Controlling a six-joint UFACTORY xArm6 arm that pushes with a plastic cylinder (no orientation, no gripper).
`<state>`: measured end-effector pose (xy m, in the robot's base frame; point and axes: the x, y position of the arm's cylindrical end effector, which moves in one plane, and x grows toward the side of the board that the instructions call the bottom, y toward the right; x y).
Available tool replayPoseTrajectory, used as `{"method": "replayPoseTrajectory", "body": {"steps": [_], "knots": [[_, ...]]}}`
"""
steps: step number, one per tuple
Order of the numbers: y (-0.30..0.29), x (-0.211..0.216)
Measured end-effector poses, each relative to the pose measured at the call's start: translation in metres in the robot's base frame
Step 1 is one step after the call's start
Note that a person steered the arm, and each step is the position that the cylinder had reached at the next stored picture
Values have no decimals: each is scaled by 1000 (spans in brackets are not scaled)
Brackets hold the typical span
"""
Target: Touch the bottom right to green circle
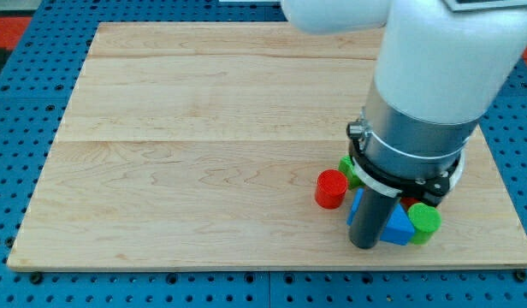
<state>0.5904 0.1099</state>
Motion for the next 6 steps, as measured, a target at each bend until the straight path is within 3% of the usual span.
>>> {"method": "replayPoseTrajectory", "body": {"steps": [2, 5, 6], "knots": [[-20, 27], [78, 27], [88, 6]]}}
